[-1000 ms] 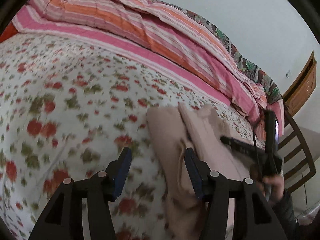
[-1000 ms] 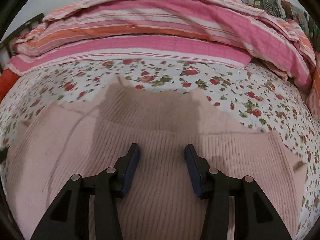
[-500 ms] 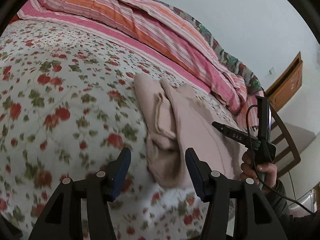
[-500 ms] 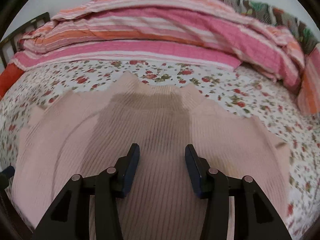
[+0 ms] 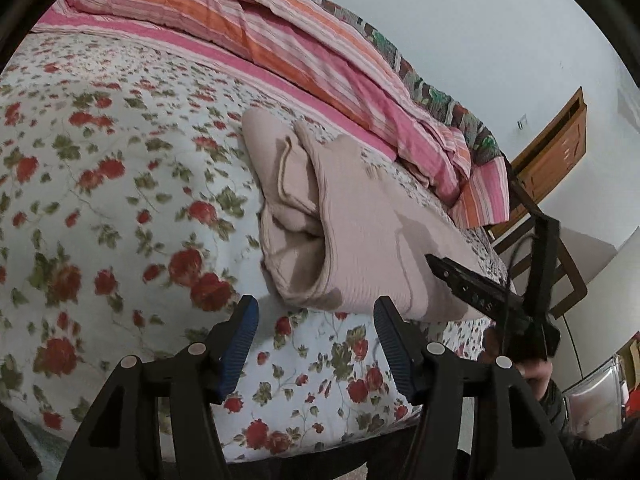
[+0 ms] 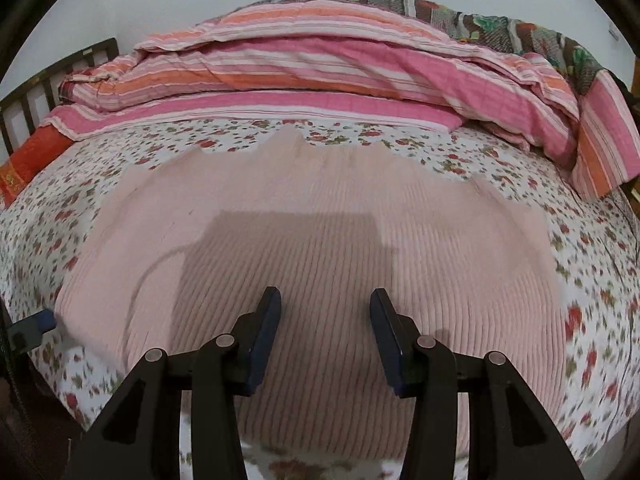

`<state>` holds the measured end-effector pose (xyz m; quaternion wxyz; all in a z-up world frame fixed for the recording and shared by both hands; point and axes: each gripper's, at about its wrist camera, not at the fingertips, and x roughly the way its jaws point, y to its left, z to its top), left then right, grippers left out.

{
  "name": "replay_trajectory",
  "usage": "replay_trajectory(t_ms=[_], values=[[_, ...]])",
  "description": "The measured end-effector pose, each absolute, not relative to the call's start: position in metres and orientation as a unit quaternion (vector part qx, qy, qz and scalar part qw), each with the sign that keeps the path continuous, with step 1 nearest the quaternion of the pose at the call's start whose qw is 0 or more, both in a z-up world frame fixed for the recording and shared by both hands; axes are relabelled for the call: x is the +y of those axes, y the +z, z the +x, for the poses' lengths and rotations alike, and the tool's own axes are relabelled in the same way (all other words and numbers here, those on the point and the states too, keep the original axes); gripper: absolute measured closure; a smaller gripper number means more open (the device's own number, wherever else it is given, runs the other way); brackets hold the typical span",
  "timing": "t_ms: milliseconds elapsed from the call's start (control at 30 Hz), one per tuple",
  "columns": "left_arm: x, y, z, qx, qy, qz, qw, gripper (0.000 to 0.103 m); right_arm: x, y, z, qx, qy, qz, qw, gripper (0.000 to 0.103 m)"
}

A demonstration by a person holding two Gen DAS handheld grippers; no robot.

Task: Fold small clothes

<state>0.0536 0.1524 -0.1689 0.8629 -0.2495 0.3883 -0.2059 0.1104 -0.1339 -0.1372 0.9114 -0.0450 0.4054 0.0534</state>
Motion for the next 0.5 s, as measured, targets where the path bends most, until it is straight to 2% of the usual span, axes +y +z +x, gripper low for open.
replay_trajectory(t_ms=[267, 500], values=[[0.131, -0.179, 0.063, 0.381, -0.224, -0.234, 0.866, 0.045, -0.136, -0.156, 0.065, 0.403, 0.059, -0.053, 0.912, 0.057], [0.126, -0.184, 0.074, 0.369, -0.223, -0.256, 0.865, 0.046, -0.149, -0.142, 0.051, 0.405, 0.100, -0.014, 0.909, 0.057]])
